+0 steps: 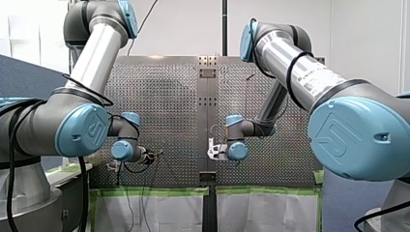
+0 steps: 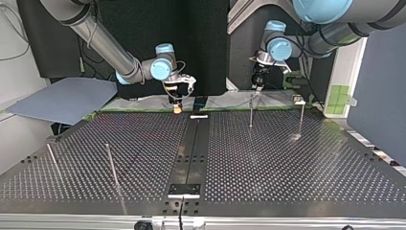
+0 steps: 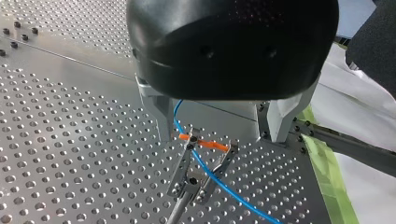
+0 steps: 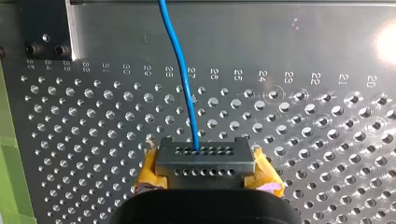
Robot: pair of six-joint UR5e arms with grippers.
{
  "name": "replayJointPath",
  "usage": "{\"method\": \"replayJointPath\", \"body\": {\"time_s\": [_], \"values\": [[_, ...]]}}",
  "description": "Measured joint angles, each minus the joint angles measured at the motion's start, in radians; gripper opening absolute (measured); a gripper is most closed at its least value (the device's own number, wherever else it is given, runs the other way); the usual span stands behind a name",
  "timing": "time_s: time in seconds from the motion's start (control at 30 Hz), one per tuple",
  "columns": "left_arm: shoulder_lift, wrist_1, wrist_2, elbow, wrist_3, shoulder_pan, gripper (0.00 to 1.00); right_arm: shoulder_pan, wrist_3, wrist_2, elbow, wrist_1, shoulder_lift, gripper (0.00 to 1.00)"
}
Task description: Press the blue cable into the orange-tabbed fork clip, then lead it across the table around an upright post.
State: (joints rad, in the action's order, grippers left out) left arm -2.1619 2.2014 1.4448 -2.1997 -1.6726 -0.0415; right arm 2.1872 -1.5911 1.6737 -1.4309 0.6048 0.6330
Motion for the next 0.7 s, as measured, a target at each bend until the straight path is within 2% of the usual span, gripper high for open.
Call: {"method": "replayJointPath", "body": {"time_s": [0.5, 0.7], "values": [[0.0, 0.008, 0.002, 0.0, -0.002, -0.005, 1.0, -0.001, -0.001, -0.001, 0.0, -0.002, 0.0, 0.0], [0.001, 0.032, -0.004, 0.0, 0.038, -0.014, 1.0, -0.002, -0.001, -0.004, 0.0, -0.003, 0.0, 0.0]]}}
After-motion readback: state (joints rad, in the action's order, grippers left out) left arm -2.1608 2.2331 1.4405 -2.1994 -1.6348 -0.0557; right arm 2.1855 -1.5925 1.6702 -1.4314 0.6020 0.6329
